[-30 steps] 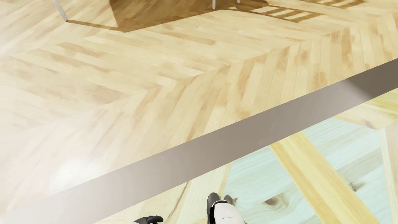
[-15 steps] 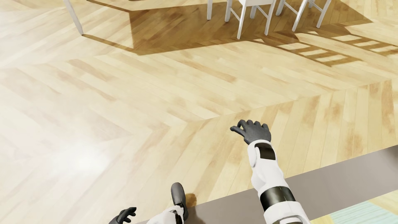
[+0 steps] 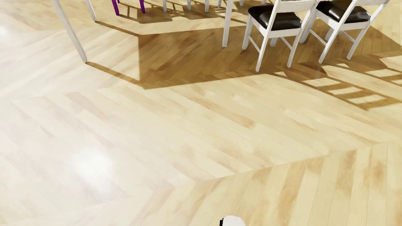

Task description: Move towards table

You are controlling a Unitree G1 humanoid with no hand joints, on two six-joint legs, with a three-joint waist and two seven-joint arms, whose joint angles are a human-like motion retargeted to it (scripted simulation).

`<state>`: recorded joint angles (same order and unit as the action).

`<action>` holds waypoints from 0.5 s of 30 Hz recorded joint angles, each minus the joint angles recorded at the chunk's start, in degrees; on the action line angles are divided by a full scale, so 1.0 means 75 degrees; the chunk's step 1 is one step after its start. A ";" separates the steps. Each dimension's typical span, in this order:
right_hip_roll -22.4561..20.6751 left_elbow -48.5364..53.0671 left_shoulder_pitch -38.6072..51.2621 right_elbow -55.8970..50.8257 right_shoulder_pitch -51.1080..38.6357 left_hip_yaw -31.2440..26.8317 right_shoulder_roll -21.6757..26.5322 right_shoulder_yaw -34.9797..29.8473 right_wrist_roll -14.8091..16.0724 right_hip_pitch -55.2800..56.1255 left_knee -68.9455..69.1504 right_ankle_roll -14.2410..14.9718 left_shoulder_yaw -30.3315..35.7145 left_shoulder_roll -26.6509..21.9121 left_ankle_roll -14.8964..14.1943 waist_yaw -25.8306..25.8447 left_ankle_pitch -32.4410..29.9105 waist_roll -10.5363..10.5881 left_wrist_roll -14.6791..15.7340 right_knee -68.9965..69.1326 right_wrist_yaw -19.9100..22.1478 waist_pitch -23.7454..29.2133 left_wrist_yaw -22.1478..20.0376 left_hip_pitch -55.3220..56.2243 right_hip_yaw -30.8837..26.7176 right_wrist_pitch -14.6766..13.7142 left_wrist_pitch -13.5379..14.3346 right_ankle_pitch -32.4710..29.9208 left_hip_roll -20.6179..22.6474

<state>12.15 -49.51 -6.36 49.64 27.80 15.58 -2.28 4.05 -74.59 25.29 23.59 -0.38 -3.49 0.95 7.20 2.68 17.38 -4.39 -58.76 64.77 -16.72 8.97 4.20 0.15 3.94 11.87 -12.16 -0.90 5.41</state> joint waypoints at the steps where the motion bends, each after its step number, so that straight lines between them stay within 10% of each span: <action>1: 0.0312 0.0127 0.0290 -0.0138 0.0235 -0.0282 -0.0237 0.0422 0.0251 0.0144 -0.0179 -0.0211 0.0095 -0.0055 -0.0056 0.0132 0.0143 -0.0023 0.0032 -0.1327 -0.0023 -0.0020 -0.0053 -0.0323 0.0506 0.0175 0.0116 0.0018 0.0129; 3: 0.0197 0.0502 0.0760 -0.0209 0.0223 -0.0715 -0.0147 0.0125 -0.0480 0.0067 -0.0634 -0.0092 0.0201 -0.0136 -0.0144 0.0319 0.0362 -0.0057 0.0296 -0.4877 -0.0041 -0.0064 -0.0248 -0.0972 0.1255 0.0124 0.0372 -0.0377 0.0322; 6: -0.1175 0.1116 0.0939 -0.0337 -0.0471 -0.0811 0.0447 -0.0363 -0.1986 0.0356 -0.1015 0.1294 0.0244 -0.0219 -0.0264 0.0343 0.0606 0.0037 0.0917 -0.7712 -0.0254 -0.0106 -0.0669 -0.1902 -0.0079 -0.0233 0.0695 -0.0142 0.0388; 7: -0.1402 0.1287 0.0828 -0.0492 -0.0789 -0.0646 0.0526 -0.0136 -0.2054 0.0494 -0.0940 0.0885 0.0211 -0.0255 -0.0304 0.0285 0.0609 0.0074 0.1126 -0.7314 -0.0138 -0.0109 -0.0764 -0.2161 0.0101 -0.0171 0.0719 -0.0333 0.0370; 11: -0.1808 0.1118 0.0349 -0.1867 -0.1601 -0.0667 -0.0118 0.1655 -0.0041 0.0352 0.1292 -0.0833 0.0512 -0.0432 -0.0616 0.0372 -0.1202 0.0474 0.1226 -0.5162 0.1723 -0.0104 -0.0497 -0.2290 0.0327 0.0448 0.0247 -0.0983 -0.0286; 13: -0.1860 0.0816 0.0150 -0.1932 -0.2162 -0.0865 -0.0375 0.2146 0.1407 -0.0154 0.4064 -0.0867 0.0779 -0.0531 -0.1122 0.0384 -0.2550 0.0756 0.0881 -0.4584 0.2331 -0.0088 -0.0065 -0.1219 0.0672 0.0691 -0.0232 -0.0072 -0.0999; 15: -0.2014 0.0795 -0.0110 -0.1310 -0.2869 -0.0913 -0.0205 0.2015 0.1714 -0.0958 0.6111 -0.0829 0.0850 -0.0583 -0.0884 0.0238 -0.2500 0.0973 0.0634 -0.4705 0.2140 -0.0098 0.0244 0.0127 0.0874 0.1107 -0.0341 0.0484 -0.1807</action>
<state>-2.95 -43.55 -7.19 39.82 6.28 8.73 -3.81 19.16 -61.74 18.11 69.42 -6.60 2.89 -3.43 0.57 4.47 -1.37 2.91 -54.01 29.48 -0.68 8.23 6.03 1.10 10.49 20.18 -14.72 2.73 -8.15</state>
